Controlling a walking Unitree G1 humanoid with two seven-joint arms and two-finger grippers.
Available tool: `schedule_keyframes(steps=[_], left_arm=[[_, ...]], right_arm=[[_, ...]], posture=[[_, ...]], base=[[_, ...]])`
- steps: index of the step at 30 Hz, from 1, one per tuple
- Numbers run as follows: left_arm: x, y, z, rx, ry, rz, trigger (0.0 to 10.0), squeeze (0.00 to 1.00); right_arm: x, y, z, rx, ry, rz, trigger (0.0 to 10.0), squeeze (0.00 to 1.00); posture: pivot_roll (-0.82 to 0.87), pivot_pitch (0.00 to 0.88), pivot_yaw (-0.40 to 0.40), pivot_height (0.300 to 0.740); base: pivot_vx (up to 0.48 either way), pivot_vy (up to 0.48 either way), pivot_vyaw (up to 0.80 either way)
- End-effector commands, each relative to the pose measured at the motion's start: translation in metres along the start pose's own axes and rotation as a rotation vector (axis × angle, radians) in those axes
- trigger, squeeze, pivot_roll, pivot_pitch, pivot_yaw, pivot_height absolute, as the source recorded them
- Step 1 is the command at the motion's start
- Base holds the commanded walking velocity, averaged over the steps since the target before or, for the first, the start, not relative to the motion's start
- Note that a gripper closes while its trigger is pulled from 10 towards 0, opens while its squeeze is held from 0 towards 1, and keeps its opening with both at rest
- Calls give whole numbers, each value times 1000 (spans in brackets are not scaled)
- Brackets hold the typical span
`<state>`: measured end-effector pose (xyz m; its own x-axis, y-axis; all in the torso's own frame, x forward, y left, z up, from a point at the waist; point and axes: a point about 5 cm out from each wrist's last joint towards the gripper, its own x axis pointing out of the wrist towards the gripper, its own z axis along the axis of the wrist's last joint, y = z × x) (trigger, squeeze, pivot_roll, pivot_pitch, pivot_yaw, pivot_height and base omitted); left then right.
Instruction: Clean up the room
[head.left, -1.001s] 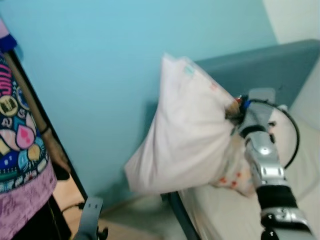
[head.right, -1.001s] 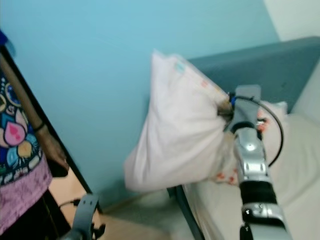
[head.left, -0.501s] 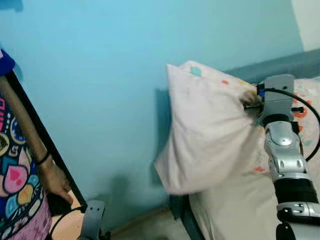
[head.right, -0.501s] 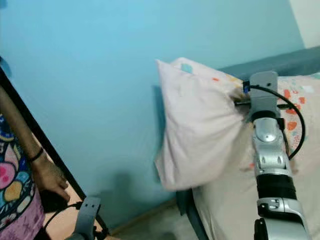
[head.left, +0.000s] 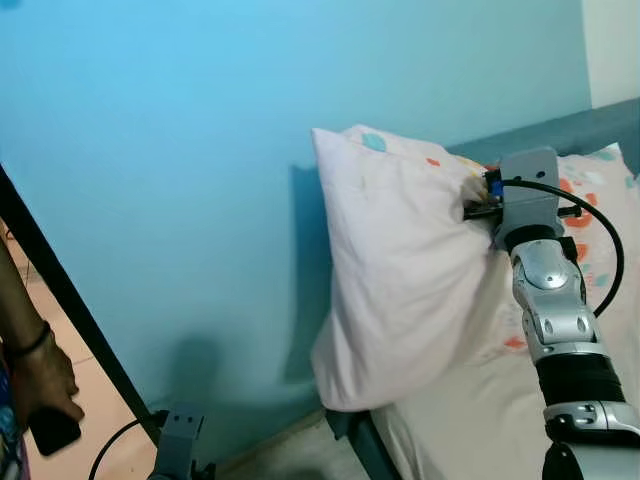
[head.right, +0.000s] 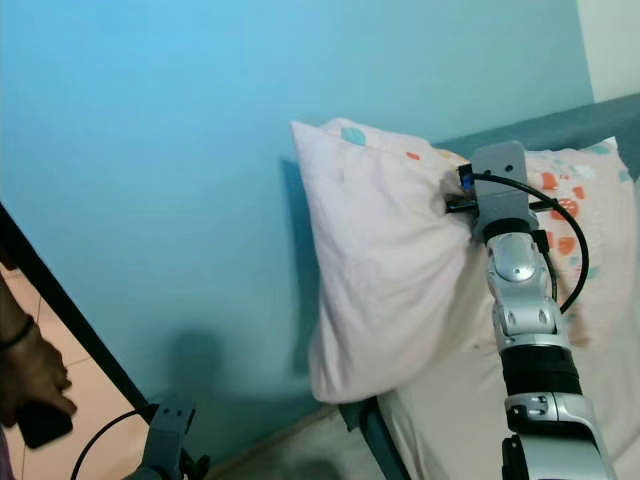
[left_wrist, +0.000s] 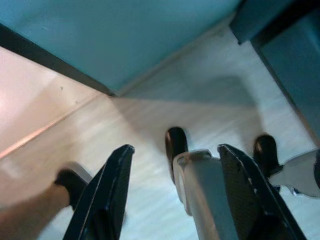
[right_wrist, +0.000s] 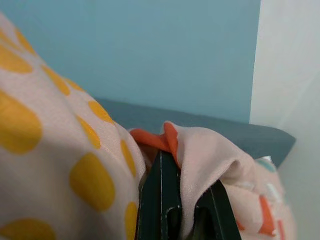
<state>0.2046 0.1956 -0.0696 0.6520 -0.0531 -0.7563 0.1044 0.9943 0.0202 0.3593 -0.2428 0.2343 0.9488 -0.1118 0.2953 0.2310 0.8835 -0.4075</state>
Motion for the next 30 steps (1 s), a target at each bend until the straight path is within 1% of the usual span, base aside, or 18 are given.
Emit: schedule_keyframes(steps=[1,9,11,12,13,14,15,19,20,21,22,24,25,26,27,28,29,30], left_arm=[[-1,-2,-4,3,16,-5,10000,0],[-1,0,-4,-4,11,13,10000,0],[-1,2,-4,-3,9,16,10000,0],[-1,2,-4,-3,9,16,10000,0],[-2,3,-5,-1,11,18,10000,0],[-2,3,-6,1,12,19,10000,0],[-2,3,-6,1,12,19,10000,0],[-4,4,-11,14,20,15,10000,0],[-4,4,-11,14,20,15,10000,0],[-4,5,-13,18,21,14,10000,0],[-4,5,-13,18,21,14,10000,0],[-6,8,-16,17,19,19,10000,0],[-6,8,-16,17,19,19,10000,0],[-8,9,-19,19,18,21,10000,0],[-8,9,-19,19,18,21,10000,0],[-10,13,-23,19,20,25,10000,0],[-10,13,-23,19,20,25,10000,0],[-12,16,-28,23,28,23,10000,0]], right_arm=[[4,-10,13,-27,-71,-18,10000,0],[5,-7,11,-72,-69,30,10000,0],[5,-2,6,-118,-45,97,10000,0],[5,-2,6,-118,-45,97,10000,0],[4,2,0,-169,-37,154,10000,0],[3,4,-2,-194,-35,179,10000,0],[3,4,-2,-194,-35,179,10000,0],[-1,11,-23,-344,6,268,10000,0],[-1,11,-23,-344,6,268,10000,0],[-2,12,-29,-386,27,280,10000,0],[-2,12,-29,-386,27,280,10000,0],[-3,4,-41,-473,66,264,10000,0],[-3,4,-41,-473,66,264,10000,0],[-3,-2,-44,-506,80,243,10000,0],[-3,-2,-44,-506,80,243,10000,0],[1,-13,-45,-527,86,195,10000,0],[1,-13,-45,-527,86,195,10000,0],[6,-24,-40,-517,79,141,10000,0]], posture=[[-15,0,-25,740],[-8,0,-26,740],[-9,0,-25,740],[-9,0,-25,740],[-8,0,-27,740],[-11,0,-27,740],[-11,0,-27,740],[-17,25,-27,740],[-17,25,-27,740],[-12,45,-27,740],[-12,45,-27,740],[-2,78,-25,740],[-2,78,-25,740],[6,105,-25,740],[6,105,-25,740],[17,128,-23,740],[17,128,-23,740],[22,136,-21,740]], base=[[0,-345,0],[0,0,0],[0,0,0],[0,0,0],[0,0,0],[0,0,0],[0,0,0],[0,0,0],[0,0,0],[0,0,0],[0,0,0],[0,0,0],[0,0,0],[0,0,0],[0,0,0],[0,-435,0],[0,-435,0],[0,-480,0]])
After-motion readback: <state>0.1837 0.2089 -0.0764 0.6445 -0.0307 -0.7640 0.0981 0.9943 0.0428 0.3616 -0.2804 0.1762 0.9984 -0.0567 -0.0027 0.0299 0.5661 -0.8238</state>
